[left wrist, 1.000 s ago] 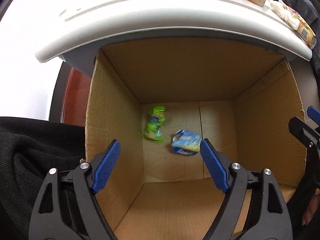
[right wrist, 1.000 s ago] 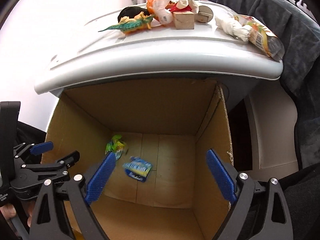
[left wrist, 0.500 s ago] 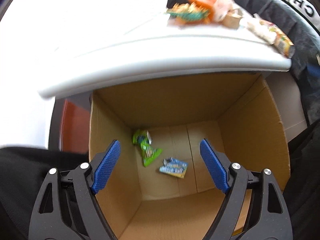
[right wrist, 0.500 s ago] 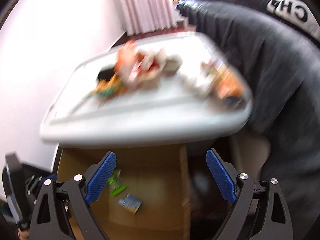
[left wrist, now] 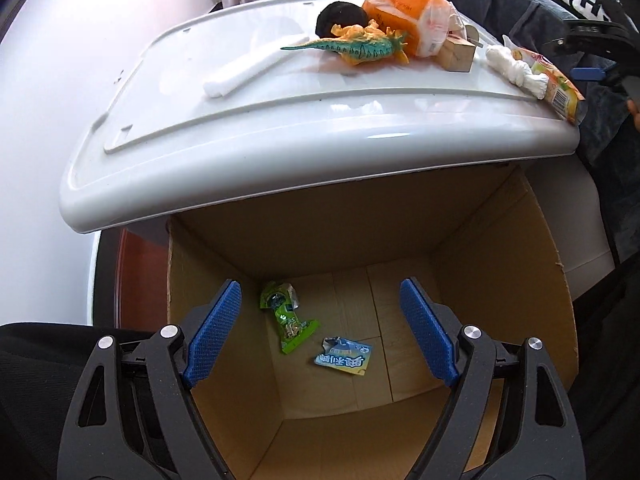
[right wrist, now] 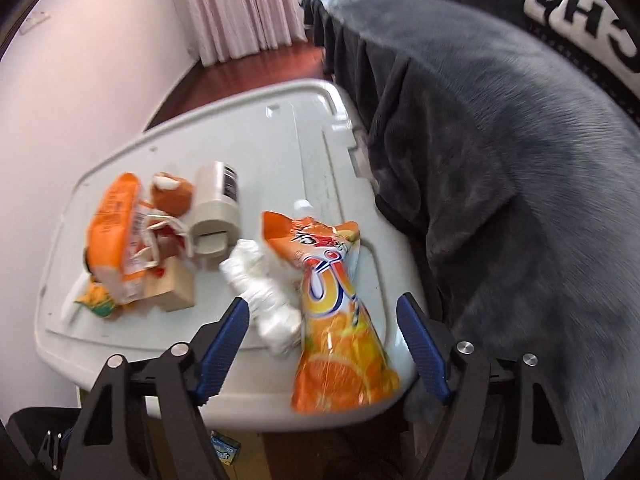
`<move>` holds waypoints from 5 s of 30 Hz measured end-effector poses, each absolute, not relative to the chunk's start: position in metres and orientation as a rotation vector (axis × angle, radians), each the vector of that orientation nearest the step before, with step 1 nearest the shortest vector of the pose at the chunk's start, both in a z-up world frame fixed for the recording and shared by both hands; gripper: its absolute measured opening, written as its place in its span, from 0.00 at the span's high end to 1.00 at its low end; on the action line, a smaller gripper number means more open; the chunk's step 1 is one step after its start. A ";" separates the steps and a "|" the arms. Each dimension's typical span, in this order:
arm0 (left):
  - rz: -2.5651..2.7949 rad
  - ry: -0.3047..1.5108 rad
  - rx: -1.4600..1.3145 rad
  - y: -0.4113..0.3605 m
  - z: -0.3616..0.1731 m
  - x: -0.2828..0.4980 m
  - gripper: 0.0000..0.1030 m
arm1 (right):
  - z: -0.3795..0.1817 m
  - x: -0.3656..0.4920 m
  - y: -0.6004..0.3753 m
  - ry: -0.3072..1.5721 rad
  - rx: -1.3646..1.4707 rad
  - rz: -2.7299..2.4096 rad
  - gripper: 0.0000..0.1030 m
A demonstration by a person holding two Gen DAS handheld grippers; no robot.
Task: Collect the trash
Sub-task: 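Grasp the orange juice pouch with the right tool, then grasp the white foam stick with the left tool while the right tool holds the pouch, then drop the foam stick and juice pouch into the box, opening both tools, then grasp the white tissue with the right tool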
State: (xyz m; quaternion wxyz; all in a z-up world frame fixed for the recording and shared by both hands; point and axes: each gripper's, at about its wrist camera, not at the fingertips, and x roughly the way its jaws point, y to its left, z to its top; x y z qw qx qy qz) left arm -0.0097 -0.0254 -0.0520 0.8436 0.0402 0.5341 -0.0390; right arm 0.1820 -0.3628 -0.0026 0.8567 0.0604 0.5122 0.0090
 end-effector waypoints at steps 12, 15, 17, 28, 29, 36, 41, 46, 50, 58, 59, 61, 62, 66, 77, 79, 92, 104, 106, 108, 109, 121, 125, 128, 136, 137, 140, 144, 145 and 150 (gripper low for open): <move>-0.099 1.134 0.060 -0.026 -0.057 -0.007 0.23 | -0.040 0.214 -0.369 1.209 0.156 -0.014 0.36; -0.099 1.137 0.046 -0.025 -0.058 -0.007 0.23 | -0.039 0.213 -0.367 1.194 0.136 -0.011 0.35; -0.102 1.139 0.044 -0.026 -0.058 -0.008 0.23 | -0.038 0.216 -0.363 1.202 0.080 -0.024 0.39; -0.086 1.100 0.059 -0.024 -0.049 -0.014 0.23 | 0.006 0.161 -0.336 1.034 0.020 -0.007 0.63; -0.085 1.099 0.056 -0.024 -0.049 -0.014 0.23 | 0.015 0.150 -0.333 1.000 0.042 0.020 0.63; -0.083 1.079 0.036 -0.019 -0.037 -0.006 0.23 | 0.023 0.068 -0.290 0.877 0.159 0.173 0.62; -0.101 1.058 0.065 -0.013 -0.018 0.019 0.23 | -0.006 0.026 -0.255 0.858 0.186 0.236 0.62; -0.164 1.019 0.197 -0.002 -0.001 0.071 0.23 | -0.024 0.014 -0.235 0.865 0.132 0.259 0.62; -0.220 1.029 0.246 0.009 -0.007 0.117 0.23 | -0.026 0.023 -0.244 0.854 0.164 0.245 0.62; -0.318 1.050 0.215 0.027 -0.037 0.186 0.23 | -0.032 0.032 -0.249 0.884 0.180 0.235 0.62; -0.318 1.051 0.227 0.029 -0.043 0.192 0.23 | -0.033 0.033 -0.248 0.886 0.179 0.234 0.62; -0.343 1.026 0.219 0.035 -0.047 0.196 0.22 | -0.035 0.037 -0.248 0.889 0.182 0.229 0.61; -0.346 1.018 0.215 0.036 -0.048 0.198 0.22 | -0.035 0.038 -0.248 0.892 0.183 0.227 0.61; -0.365 0.991 0.161 0.040 -0.046 0.198 0.70 | -0.036 0.040 -0.247 0.898 0.185 0.222 0.61; -0.089 0.948 0.165 0.031 -0.032 0.149 0.81 | -0.031 0.036 -0.240 0.879 0.178 0.261 0.61; -0.031 0.945 0.149 0.033 -0.024 0.137 0.81 | -0.029 0.034 -0.237 0.873 0.178 0.281 0.61; 0.091 0.922 -0.006 0.006 0.028 0.008 0.81 | -0.004 -0.022 -0.218 0.816 0.149 0.331 0.61; 0.004 1.063 0.015 -0.022 -0.048 -0.042 0.80 | -0.040 -0.067 -0.219 0.893 0.146 0.255 0.61; -0.006 1.078 -0.005 -0.019 -0.051 -0.040 0.80 | -0.042 -0.068 -0.221 0.900 0.146 0.241 0.61; -0.013 1.071 -0.009 -0.018 -0.050 -0.039 0.80 | -0.044 -0.070 -0.222 0.906 0.144 0.229 0.61; -0.015 1.067 -0.006 -0.020 -0.049 -0.041 0.80 | -0.045 -0.071 -0.222 0.907 0.140 0.225 0.61; -0.010 1.073 0.026 -0.024 -0.055 -0.041 0.80 | -0.053 -0.067 -0.227 0.928 0.154 0.218 0.61; 0.002 1.085 0.026 -0.023 -0.058 -0.041 0.79 | -0.054 -0.066 -0.228 0.928 0.166 0.223 0.61; 0.005 1.073 0.022 -0.021 -0.056 -0.042 0.72 | -0.055 -0.064 -0.225 0.940 0.161 0.239 0.58; 0.037 1.091 0.012 -0.018 -0.060 -0.041 0.28 | -0.050 -0.065 -0.231 0.895 0.189 0.213 0.17; 0.037 1.095 0.017 -0.018 -0.061 -0.040 0.28 | -0.051 -0.065 -0.232 0.900 0.194 0.210 0.17; 0.031 1.103 0.030 -0.022 -0.063 -0.040 0.28 | -0.054 -0.063 -0.235 0.913 0.206 0.199 0.17; 0.020 1.115 0.037 -0.024 -0.066 -0.039 0.28 | -0.056 -0.062 -0.235 0.916 0.209 0.195 0.17; 0.019 1.117 0.037 -0.024 -0.066 -0.039 0.28 | -0.056 -0.062 -0.235 0.916 0.210 0.195 0.17; 0.018 1.123 0.032 -0.023 -0.068 -0.037 0.28 | -0.057 -0.060 -0.236 0.924 0.217 0.200 0.17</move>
